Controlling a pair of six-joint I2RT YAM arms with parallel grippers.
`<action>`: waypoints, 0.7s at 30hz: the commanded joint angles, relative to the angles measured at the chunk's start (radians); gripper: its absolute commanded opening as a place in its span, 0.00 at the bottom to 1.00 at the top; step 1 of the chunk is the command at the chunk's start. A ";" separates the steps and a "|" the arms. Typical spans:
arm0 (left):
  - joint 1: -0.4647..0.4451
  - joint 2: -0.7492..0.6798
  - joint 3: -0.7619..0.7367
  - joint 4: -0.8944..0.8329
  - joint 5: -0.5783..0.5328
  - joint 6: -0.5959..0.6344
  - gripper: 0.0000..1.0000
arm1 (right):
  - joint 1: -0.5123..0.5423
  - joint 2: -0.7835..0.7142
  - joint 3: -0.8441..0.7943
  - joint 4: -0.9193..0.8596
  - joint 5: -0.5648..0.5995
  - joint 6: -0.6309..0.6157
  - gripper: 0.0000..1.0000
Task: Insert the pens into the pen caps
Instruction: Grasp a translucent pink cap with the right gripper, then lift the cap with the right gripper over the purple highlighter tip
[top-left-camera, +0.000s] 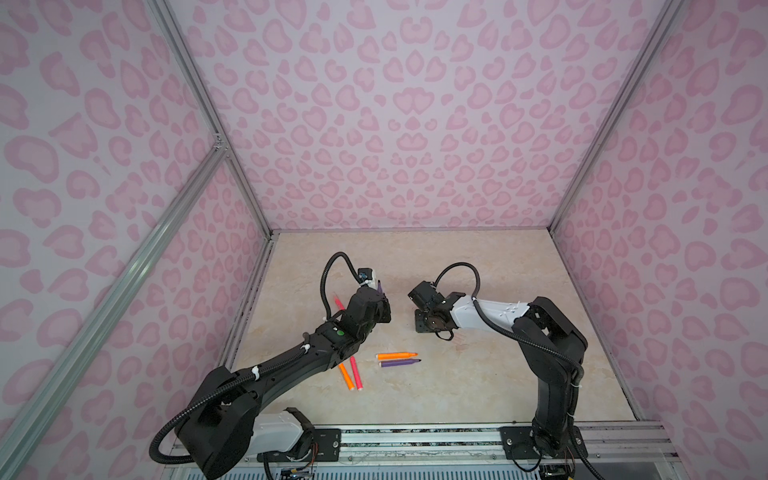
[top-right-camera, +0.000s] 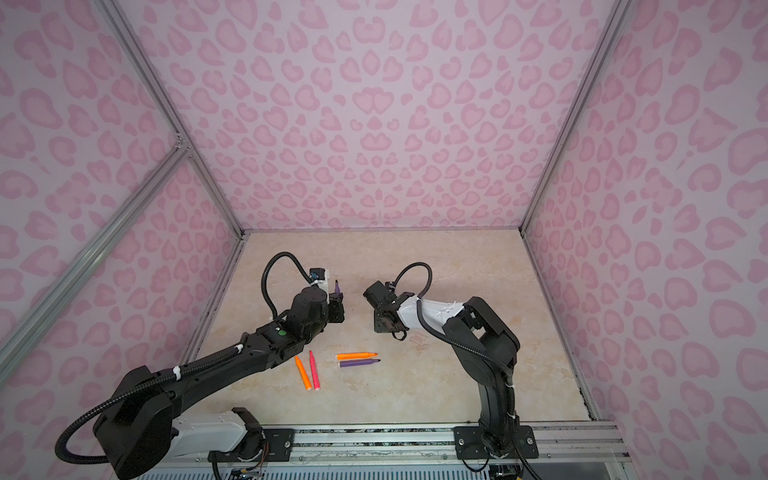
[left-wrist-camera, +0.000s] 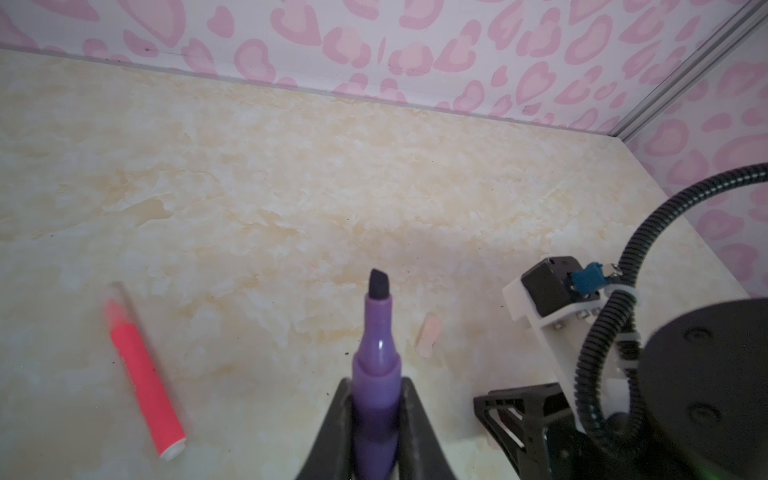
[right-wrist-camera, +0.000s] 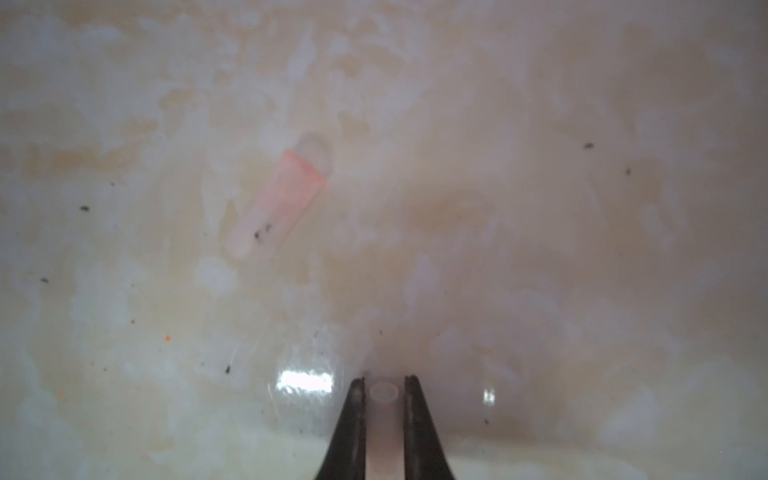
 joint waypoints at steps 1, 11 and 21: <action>-0.007 -0.014 -0.024 0.145 0.163 0.043 0.03 | -0.032 -0.088 -0.061 -0.003 -0.027 0.010 0.04; -0.101 0.029 -0.024 0.313 0.480 0.133 0.04 | -0.182 -0.513 -0.314 0.180 -0.068 0.018 0.00; -0.122 0.046 -0.021 0.361 0.634 0.175 0.04 | -0.242 -0.836 -0.438 0.398 -0.126 0.156 0.00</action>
